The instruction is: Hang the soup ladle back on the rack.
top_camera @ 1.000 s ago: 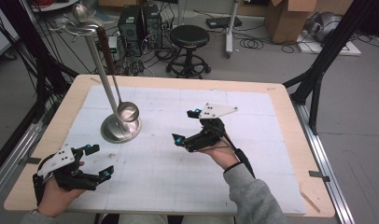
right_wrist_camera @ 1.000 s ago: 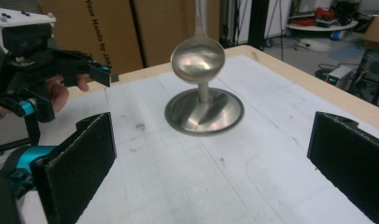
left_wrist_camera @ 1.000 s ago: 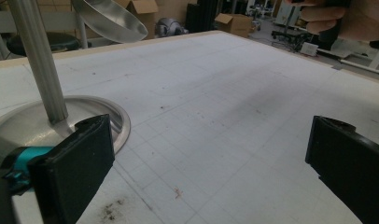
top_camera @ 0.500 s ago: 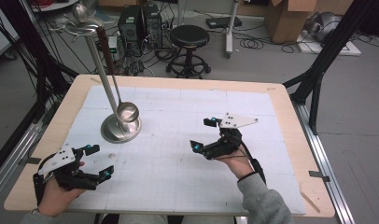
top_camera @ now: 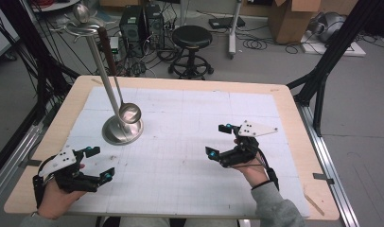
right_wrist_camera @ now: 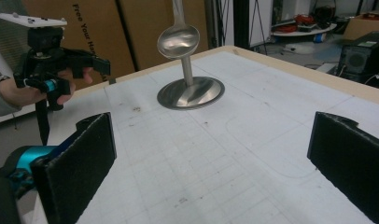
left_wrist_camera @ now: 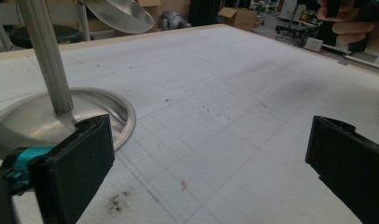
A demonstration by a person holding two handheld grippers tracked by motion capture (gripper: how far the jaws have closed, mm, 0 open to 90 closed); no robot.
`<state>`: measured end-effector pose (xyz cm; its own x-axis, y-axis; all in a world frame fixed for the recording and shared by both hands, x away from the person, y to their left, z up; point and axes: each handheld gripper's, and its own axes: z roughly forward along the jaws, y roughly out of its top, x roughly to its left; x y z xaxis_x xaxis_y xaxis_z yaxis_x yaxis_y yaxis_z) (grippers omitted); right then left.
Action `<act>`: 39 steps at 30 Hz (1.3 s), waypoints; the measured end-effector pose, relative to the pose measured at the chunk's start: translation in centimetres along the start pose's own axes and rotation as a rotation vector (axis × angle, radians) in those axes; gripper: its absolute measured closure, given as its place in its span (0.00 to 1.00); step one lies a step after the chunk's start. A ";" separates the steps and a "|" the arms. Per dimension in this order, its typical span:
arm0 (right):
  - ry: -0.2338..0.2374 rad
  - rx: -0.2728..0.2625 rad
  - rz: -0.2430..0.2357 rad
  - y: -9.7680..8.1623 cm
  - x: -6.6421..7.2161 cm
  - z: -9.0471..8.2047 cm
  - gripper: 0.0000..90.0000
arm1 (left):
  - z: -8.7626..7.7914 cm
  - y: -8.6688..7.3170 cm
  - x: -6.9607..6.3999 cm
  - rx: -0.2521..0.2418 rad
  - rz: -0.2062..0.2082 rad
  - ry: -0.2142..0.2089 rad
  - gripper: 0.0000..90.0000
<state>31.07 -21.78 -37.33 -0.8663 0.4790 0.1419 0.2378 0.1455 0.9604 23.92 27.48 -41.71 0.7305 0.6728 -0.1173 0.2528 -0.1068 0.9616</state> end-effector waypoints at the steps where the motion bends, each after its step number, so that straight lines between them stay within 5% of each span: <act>1: -0.003 0.000 -0.004 -0.1 0.0 -0.2 0.00 | 0.0 0.0 0.0 -0.001 0.001 -0.001 0.02; 18: -0.050 -0.036 0.003 -1.6 -0.6 -3.4 0.00 | 0.0 0.1 0.0 -0.009 0.005 -0.003 0.02; 39: -0.199 -0.087 0.025 -5.4 -2.0 -9.7 0.00 | 0.1 0.2 0.0 -0.018 0.010 0.009 0.02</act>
<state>27.28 -31.91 -40.47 -0.7547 0.6444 0.1236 0.2115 0.0606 0.9755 24.00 27.43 -41.58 0.7270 0.6785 -0.1058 0.2344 -0.1003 0.9670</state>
